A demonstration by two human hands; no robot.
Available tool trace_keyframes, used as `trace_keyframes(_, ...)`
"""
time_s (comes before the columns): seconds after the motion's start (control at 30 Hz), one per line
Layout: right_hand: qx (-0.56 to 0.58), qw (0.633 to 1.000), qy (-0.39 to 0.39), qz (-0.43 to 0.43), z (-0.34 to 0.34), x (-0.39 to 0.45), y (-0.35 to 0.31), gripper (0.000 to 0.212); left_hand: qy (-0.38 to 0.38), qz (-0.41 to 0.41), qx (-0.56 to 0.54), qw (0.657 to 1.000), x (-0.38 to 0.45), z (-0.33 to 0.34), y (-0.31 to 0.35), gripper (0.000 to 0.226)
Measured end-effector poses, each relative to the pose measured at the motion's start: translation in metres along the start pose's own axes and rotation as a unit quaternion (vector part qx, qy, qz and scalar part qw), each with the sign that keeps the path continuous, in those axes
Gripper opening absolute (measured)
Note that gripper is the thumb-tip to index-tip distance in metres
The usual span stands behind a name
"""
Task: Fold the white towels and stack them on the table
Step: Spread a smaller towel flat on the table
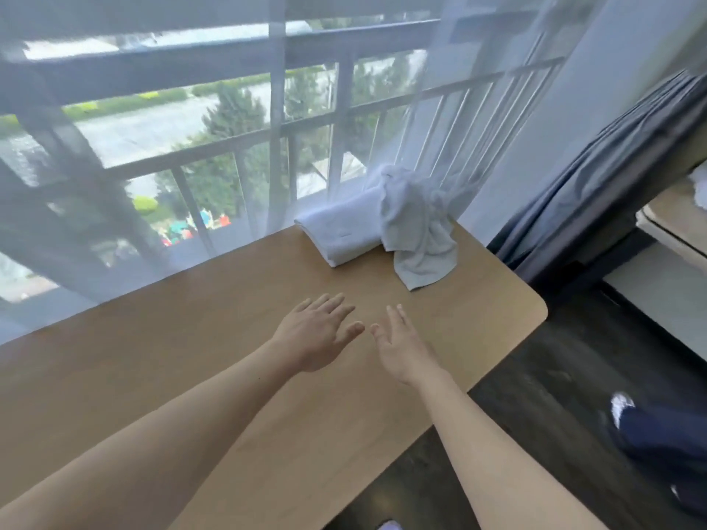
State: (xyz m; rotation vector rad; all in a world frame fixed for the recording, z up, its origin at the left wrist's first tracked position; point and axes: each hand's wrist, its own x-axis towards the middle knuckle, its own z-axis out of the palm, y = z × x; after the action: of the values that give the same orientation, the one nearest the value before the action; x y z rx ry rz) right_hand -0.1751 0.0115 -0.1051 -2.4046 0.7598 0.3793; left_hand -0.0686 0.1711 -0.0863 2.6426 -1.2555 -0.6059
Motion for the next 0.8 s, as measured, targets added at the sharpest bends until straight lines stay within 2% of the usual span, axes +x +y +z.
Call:
trace_keyframes(0.17,0.01,0.999,0.025,-0.021,-0.039,0.063,0.032,0.065,0.008,-0.016,-0.001,1.0,0.072,-0.007,0.031,0.066)
trace_keyframes(0.27,0.02,0.998,0.051,-0.039,-0.063,0.107,0.055,0.055,0.011,-0.04,-0.022,0.999,0.117,-0.008,0.051,0.065)
trace_keyframes(0.33,0.027,0.995,0.075,-0.054,-0.077,0.139,0.069,0.049,0.03,-0.053,-0.044,0.997,0.152,-0.011,0.061,0.063)
trace_keyframes(0.43,0.044,0.993,0.095,-0.058,-0.098,0.187,0.09,0.051,0.085,-0.085,-0.07,0.99,0.212,-0.016,0.069,0.059)
trace_keyframes(0.5,0.076,0.99,0.104,-0.055,-0.112,0.215,0.101,0.05,0.152,-0.137,-0.133,0.97,0.25,-0.018,0.073,0.058)
trace_keyframes(0.6,0.089,0.984,0.138,-0.067,-0.127,0.252,0.113,0.049,0.252,-0.215,-0.243,0.912,0.297,-0.021,0.076,0.061)
trace_keyframes(0.7,0.049,0.984,0.161,-0.061,-0.134,0.282,0.119,0.051,0.264,-0.27,-0.292,0.879,0.332,-0.021,0.071,0.077)
trace_keyframes(0.8,0.091,0.988,0.124,-0.021,-0.135,0.302,0.121,0.057,0.251,-0.311,-0.297,0.867,0.356,-0.018,0.067,0.093)
